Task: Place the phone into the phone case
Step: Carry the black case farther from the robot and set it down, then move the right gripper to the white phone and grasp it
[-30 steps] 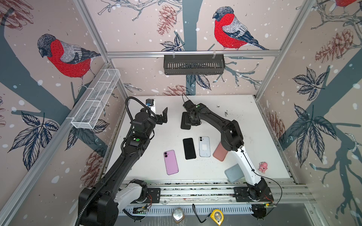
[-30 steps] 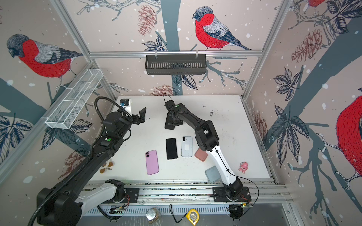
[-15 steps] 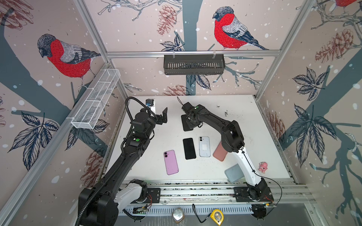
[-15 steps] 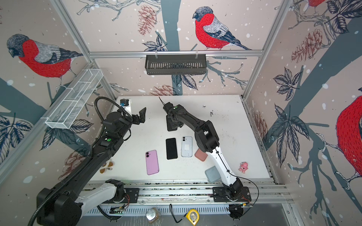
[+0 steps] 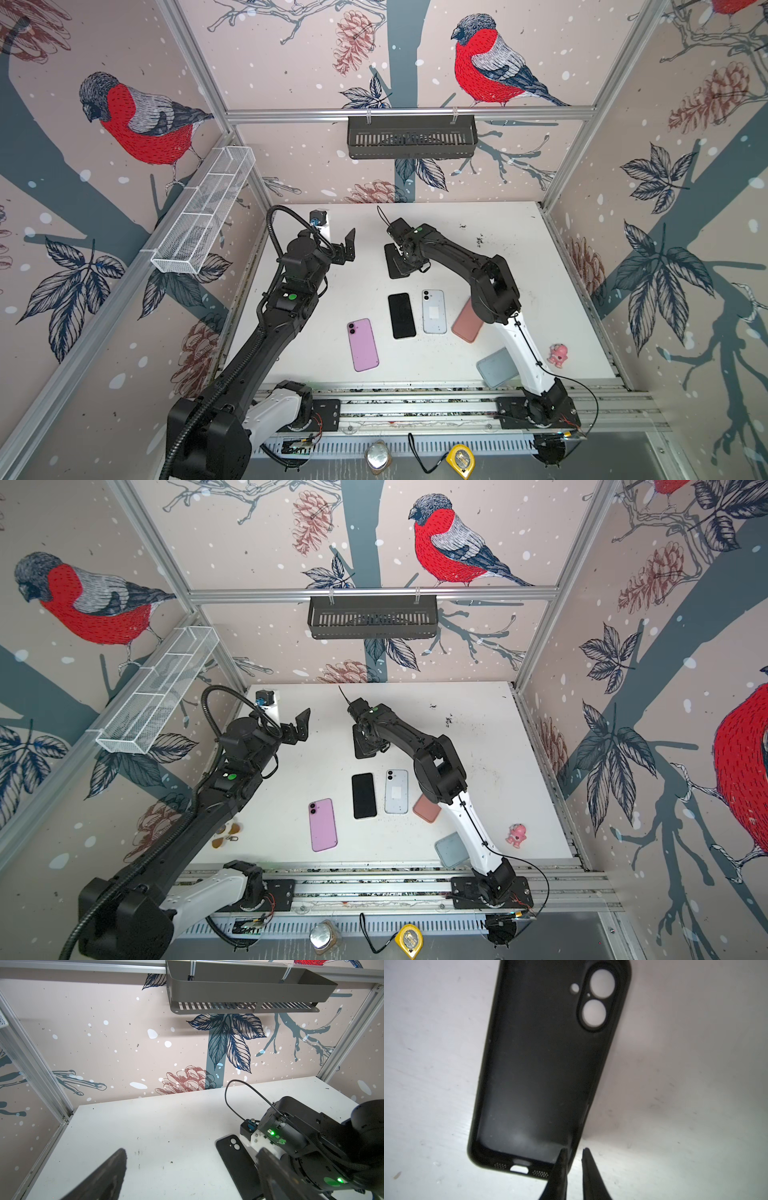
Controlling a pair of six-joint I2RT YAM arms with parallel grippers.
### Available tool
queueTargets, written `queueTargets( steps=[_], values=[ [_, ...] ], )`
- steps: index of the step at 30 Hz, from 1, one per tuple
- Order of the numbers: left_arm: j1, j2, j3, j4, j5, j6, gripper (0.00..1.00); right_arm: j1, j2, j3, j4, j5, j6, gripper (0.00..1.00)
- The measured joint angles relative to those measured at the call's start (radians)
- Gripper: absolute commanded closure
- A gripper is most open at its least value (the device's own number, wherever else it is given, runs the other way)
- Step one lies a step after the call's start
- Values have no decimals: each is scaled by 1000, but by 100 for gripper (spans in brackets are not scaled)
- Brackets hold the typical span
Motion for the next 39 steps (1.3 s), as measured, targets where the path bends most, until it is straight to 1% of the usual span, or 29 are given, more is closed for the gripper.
queueTargets(
  steps=[6, 10, 16, 18, 19, 21, 22, 24, 25, 26, 27, 31, 34, 36, 38, 39],
  values=[
    [0, 0, 0, 0, 0, 0, 3, -12, 13, -8, 23, -33, 24, 87],
    [0, 0, 0, 0, 0, 0, 3, -11, -2, -38, 48, -27, 37, 89],
    [0, 0, 0, 0, 0, 0, 3, 6, -86, -173, 58, 24, 8, 91],
    [0, 0, 0, 0, 1, 0, 3, 21, -131, -255, 69, 65, -15, 90],
    [0, 0, 0, 0, 1, 0, 3, 26, -146, -281, 72, 77, -18, 88],
    [0, 0, 0, 0, 3, 0, 3, 37, -184, -353, 89, 114, -37, 74],
    [0, 0, 0, 0, 3, 0, 3, 40, -203, -384, 103, 122, -38, 65],
    [0, 0, 0, 0, 2, 0, 3, 40, -235, -424, 108, 132, -40, 50],
    [0, 0, 0, 0, 2, 0, 3, 40, -254, -445, 116, 138, -40, 40],
    [0, 0, 0, 0, 2, 0, 3, 39, -278, -462, 118, 143, -39, 11],
    [0, 0, 0, 0, 2, 0, 3, 40, -303, -476, 119, 149, -35, 0],
    [0, 0, 0, 0, 0, 3, 3, 64, -452, -563, 163, 173, 2, 0],
    [0, 0, 0, 0, 0, 5, 3, 82, -615, -705, 229, 166, 74, 0],
    [0, 0, -1, 0, -1, 9, 3, 65, -676, -782, 269, 125, 122, 0],
    [0, 0, -2, 0, -1, 9, 3, 27, -685, -832, 298, 40, 159, 0],
    [0, 0, -2, 0, -1, 9, 3, 16, -684, -849, 306, 15, 177, 0]
  ],
)
